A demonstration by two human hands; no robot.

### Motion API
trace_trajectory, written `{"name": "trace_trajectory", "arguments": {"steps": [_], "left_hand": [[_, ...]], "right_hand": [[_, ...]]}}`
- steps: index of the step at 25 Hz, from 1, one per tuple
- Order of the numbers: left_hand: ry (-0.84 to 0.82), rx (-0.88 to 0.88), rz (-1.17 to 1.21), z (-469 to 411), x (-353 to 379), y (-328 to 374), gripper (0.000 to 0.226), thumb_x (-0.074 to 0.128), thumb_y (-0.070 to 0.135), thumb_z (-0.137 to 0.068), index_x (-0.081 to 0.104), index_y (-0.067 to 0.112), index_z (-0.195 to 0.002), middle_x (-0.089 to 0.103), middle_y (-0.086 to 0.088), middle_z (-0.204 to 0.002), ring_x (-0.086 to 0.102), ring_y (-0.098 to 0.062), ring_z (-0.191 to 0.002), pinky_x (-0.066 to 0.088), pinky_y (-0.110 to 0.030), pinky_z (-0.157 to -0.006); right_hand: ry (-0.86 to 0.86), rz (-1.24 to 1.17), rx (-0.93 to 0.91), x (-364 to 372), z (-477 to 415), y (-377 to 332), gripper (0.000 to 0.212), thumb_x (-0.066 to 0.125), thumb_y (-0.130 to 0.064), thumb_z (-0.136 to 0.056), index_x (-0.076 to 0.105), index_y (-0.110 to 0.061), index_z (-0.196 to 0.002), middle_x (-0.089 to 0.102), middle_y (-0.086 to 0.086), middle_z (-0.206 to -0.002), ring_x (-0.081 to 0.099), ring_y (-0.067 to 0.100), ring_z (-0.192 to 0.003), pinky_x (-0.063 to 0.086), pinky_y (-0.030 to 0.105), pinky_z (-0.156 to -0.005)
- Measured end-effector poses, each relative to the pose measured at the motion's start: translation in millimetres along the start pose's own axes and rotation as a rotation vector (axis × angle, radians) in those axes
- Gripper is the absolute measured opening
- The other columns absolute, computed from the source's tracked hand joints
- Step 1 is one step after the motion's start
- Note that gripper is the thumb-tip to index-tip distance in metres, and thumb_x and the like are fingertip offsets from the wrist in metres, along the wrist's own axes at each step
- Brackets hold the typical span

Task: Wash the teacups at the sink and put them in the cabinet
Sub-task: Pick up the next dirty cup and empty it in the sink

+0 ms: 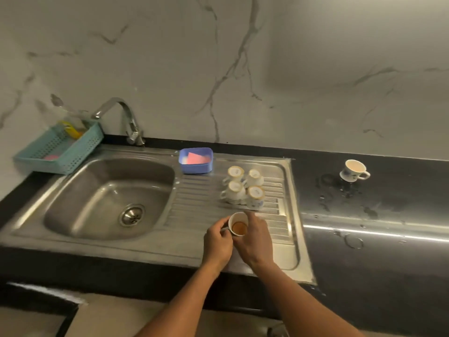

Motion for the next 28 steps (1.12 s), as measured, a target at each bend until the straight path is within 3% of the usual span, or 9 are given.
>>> {"name": "trace_trajectory", "arguments": {"steps": [4,7,11,15,18,22,25,28], "left_hand": [[0.055,-0.015,0.012,-0.8,-98.0,-9.0,0.031,0.053,0.005,-0.100,0.069,0.026,-0.117,0.071,0.009,-0.107,0.066,-0.007,-0.103,0.057,-0.030,-0.093],[0.100,-0.051,0.052,-11.4,-158.1,-16.8,0.030,0.052,0.008,-0.101,0.070,0.032,-0.100,0.074,0.006,-0.098,0.069,-0.009,-0.094,0.059,-0.030,-0.085],[0.177,-0.188,0.235,-35.8,-212.3,-28.8,0.025,0.047,0.016,-0.102,0.072,0.015,-0.098,0.076,-0.008,-0.091,0.073,-0.026,-0.090,0.061,-0.043,-0.078],[0.168,-0.293,0.421,-83.1,-271.8,-29.0,0.030,0.044,0.017,-0.099,0.074,0.012,-0.102,0.077,-0.011,-0.095,0.073,-0.022,-0.089,0.057,-0.035,-0.069],[0.160,-0.331,0.341,-134.8,-311.8,-33.2,0.031,0.046,0.016,-0.095,0.076,0.012,-0.099,0.078,-0.012,-0.093,0.074,-0.026,-0.090,0.062,-0.039,-0.071],[0.184,-0.272,0.091,-209.6,-353.2,-50.8,0.027,0.049,0.018,-0.085,0.072,0.004,-0.085,0.072,-0.022,-0.083,0.070,-0.030,-0.074,0.060,-0.050,-0.070],[0.180,-0.201,-0.051,-266.6,-373.8,-46.0,0.017,0.057,0.018,-0.090,0.074,0.018,-0.087,0.076,-0.003,-0.085,0.072,-0.027,-0.088,0.060,-0.048,-0.080],[0.175,-0.103,-0.133,-320.0,-384.9,-25.3,0.015,0.064,0.017,-0.095,0.073,0.018,-0.107,0.073,0.000,-0.103,0.069,-0.021,-0.102,0.056,-0.037,-0.091]], "right_hand": [[-0.034,-0.045,-0.042,58.7,21.2,-75.4,0.054,0.080,-0.038,-0.074,0.056,-0.026,-0.120,0.064,-0.003,-0.112,0.054,0.018,-0.107,0.038,0.024,-0.076],[-0.063,-0.065,-0.086,99.9,20.4,-124.6,0.051,0.081,-0.035,-0.074,0.056,-0.025,-0.118,0.064,-0.002,-0.110,0.055,0.018,-0.105,0.042,0.026,-0.077],[-0.127,-0.111,-0.089,150.8,1.5,-176.2,0.050,0.079,-0.028,-0.072,0.055,-0.024,-0.116,0.065,0.001,-0.106,0.056,0.022,-0.103,0.045,0.031,-0.076],[-0.157,-0.222,-0.095,212.2,-29.2,-224.0,0.047,0.077,-0.030,-0.068,0.055,-0.029,-0.109,0.067,-0.005,-0.100,0.062,0.019,-0.093,0.049,0.029,-0.074],[-0.163,-0.292,-0.083,253.7,-60.6,-250.7,0.048,0.081,-0.023,-0.068,0.057,-0.028,-0.109,0.066,-0.009,-0.102,0.063,0.011,-0.091,0.049,0.020,-0.074],[-0.185,-0.318,-0.016,292.8,-100.5,-273.2,0.045,0.080,-0.021,-0.069,0.052,-0.033,-0.102,0.065,-0.012,-0.096,0.063,0.006,-0.085,0.050,0.018,-0.069],[-0.210,-0.339,0.058,312.6,-128.3,-286.0,0.049,0.080,-0.020,-0.072,0.049,-0.037,-0.105,0.063,-0.015,-0.093,0.062,-0.001,-0.083,0.044,0.007,-0.062],[-0.207,-0.319,0.102,324.1,-145.0,-299.2,0.056,0.077,-0.015,-0.074,0.049,-0.034,-0.119,0.062,-0.012,-0.101,0.061,0.004,-0.086,0.041,0.005,-0.062]]}}
Point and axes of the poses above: each hand's wrist, its own z-axis away from the middle knuckle, its own x-axis out of the palm, y = z × x, the point moved 1 cm from there along -z, towards the middle knuckle
